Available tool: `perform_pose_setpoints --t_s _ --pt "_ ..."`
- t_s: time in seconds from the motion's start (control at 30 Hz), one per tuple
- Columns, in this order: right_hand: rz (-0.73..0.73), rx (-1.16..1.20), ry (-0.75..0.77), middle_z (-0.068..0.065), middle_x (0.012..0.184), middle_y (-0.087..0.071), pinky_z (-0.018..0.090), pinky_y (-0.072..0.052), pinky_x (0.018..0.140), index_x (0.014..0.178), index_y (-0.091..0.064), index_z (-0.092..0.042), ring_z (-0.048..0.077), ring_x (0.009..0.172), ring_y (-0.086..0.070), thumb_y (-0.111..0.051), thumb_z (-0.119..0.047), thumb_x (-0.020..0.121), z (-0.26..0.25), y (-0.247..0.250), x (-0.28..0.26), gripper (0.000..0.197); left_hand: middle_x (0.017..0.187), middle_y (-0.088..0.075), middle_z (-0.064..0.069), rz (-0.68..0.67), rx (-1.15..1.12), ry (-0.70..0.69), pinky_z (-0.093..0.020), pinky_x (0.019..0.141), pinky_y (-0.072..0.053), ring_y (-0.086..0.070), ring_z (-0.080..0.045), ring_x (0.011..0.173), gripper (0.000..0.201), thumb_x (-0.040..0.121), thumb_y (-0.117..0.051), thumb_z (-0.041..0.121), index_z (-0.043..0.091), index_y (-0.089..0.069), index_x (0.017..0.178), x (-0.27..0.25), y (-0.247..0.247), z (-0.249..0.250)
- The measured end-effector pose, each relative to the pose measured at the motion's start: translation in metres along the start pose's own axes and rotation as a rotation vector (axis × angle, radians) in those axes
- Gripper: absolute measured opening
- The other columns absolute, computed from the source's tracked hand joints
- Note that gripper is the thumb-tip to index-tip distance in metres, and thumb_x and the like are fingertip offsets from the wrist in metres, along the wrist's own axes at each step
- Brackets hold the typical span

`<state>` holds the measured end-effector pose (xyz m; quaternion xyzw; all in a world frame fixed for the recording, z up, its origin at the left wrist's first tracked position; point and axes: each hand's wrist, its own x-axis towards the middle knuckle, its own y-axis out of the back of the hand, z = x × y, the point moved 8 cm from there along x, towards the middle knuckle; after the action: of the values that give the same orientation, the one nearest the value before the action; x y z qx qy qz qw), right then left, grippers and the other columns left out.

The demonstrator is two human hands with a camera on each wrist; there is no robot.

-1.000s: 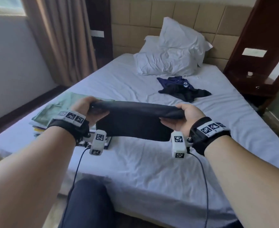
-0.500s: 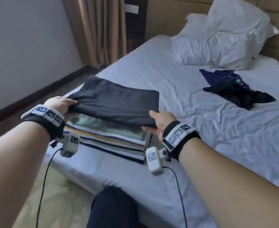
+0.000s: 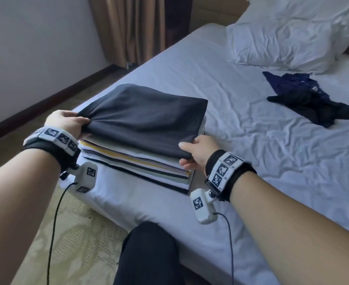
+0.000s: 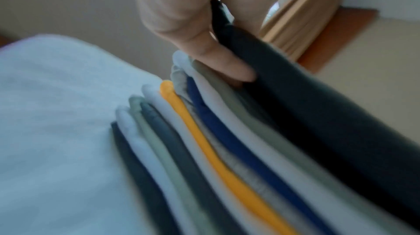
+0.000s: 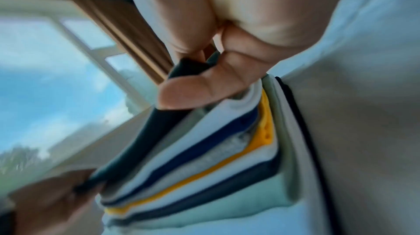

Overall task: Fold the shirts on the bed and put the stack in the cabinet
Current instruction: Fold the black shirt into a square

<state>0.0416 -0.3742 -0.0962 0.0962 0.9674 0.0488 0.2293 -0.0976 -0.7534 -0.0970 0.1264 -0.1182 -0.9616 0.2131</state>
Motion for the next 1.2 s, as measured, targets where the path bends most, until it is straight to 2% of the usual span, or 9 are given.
perform_pose_setpoints --t_s 0.1,0.2,0.33,0.4,0.47,0.7,0.97,1.1,1.2 --pt "0.158 -0.447 0.128 0.001 0.071 -0.056 0.033 -0.050 0.060 0.084 -0.052 -0.014 0.022 0.060 -0.059 -0.065 -0.030 0.095 -0.015 0.014 0.004 0.024 0.133 -0.062 -0.008 0.200 0.525 -0.413 -0.038 0.107 -0.043 -0.056 -0.029 0.123 0.048 0.084 -0.070 0.036 0.023 -0.061 0.129 -0.031 -0.002 0.047" --pt "0.363 -0.795 0.304 0.005 0.120 -0.055 0.036 -0.045 0.089 0.116 -0.052 -0.017 0.027 0.106 -0.054 -0.056 -0.034 0.094 -0.044 0.026 0.003 0.028 0.152 -0.048 -0.007 -0.010 0.763 -0.811 -0.039 0.120 -0.019 -0.036 -0.029 0.143 0.057 0.091 -0.047 0.061 0.034 -0.056 0.140 -0.069 -0.067 0.067" --pt "0.251 -1.078 0.643 0.002 0.163 -0.024 0.046 -0.020 0.122 0.150 -0.038 -0.025 0.028 0.150 -0.017 -0.050 -0.033 0.099 -0.072 -0.011 0.014 0.053 0.171 0.006 0.007 -0.389 1.154 -0.606 -0.054 0.123 0.013 0.016 -0.031 0.156 0.068 0.091 -0.015 0.083 0.061 -0.001 0.153 -0.076 -0.127 0.008" --pt "0.126 -1.217 0.646 -0.004 0.169 -0.004 0.052 -0.010 0.124 0.158 -0.022 -0.030 0.026 0.155 0.002 -0.043 -0.042 0.101 -0.067 -0.029 0.035 0.061 0.170 0.016 0.009 -0.418 1.200 -0.575 -0.056 0.121 0.017 0.026 -0.030 0.153 0.070 0.088 -0.009 0.085 0.063 0.013 0.150 -0.073 -0.130 -0.010" --pt "0.042 -1.316 0.566 -0.007 0.170 0.004 0.049 -0.002 0.125 0.160 -0.011 -0.035 0.025 0.156 0.009 -0.035 -0.053 0.102 -0.058 -0.029 0.059 0.065 0.169 0.021 0.010 -0.443 1.175 -0.548 -0.054 0.120 0.020 0.031 -0.028 0.151 0.070 0.088 -0.011 0.085 0.064 0.017 0.149 -0.069 -0.134 -0.016" --pt "-0.020 -1.294 0.421 -0.013 0.169 0.010 0.045 0.001 0.126 0.159 0.004 -0.043 0.020 0.156 0.007 -0.028 -0.066 0.099 -0.018 -0.025 0.111 0.072 0.168 0.023 0.010 -0.465 1.167 -0.536 -0.054 0.120 0.022 0.033 -0.027 0.151 0.070 0.087 -0.011 0.087 0.066 0.018 0.147 -0.062 -0.144 -0.023" --pt "-0.101 -1.243 0.414 -0.009 0.169 0.007 0.045 -0.001 0.126 0.160 0.000 -0.041 0.023 0.156 0.005 -0.035 -0.062 0.100 -0.031 -0.017 0.101 0.072 0.170 0.014 0.010 -0.460 1.310 -0.468 -0.056 0.121 0.016 0.024 -0.028 0.154 0.073 0.087 -0.017 0.088 0.064 0.009 0.150 -0.066 -0.147 -0.008" --pt "0.004 -1.116 0.420 -0.003 0.170 -0.004 0.044 -0.011 0.125 0.161 -0.010 -0.036 0.026 0.156 -0.007 -0.037 -0.055 0.103 -0.055 0.044 0.060 0.067 0.169 -0.016 0.004 -0.304 1.256 -0.543 -0.059 0.123 0.002 -0.001 -0.030 0.157 0.072 0.088 -0.033 0.082 0.053 -0.016 0.151 -0.093 -0.150 0.046" --pt "0.102 -1.057 0.338 0.001 0.170 -0.004 0.043 -0.012 0.124 0.161 -0.011 -0.032 0.025 0.155 -0.008 -0.037 -0.051 0.104 -0.042 0.122 0.028 0.066 0.166 -0.025 0.001 -0.351 1.056 -0.756 -0.051 0.126 -0.011 -0.014 -0.028 0.155 0.082 0.088 -0.041 0.074 0.041 -0.013 0.158 -0.151 -0.191 0.083"
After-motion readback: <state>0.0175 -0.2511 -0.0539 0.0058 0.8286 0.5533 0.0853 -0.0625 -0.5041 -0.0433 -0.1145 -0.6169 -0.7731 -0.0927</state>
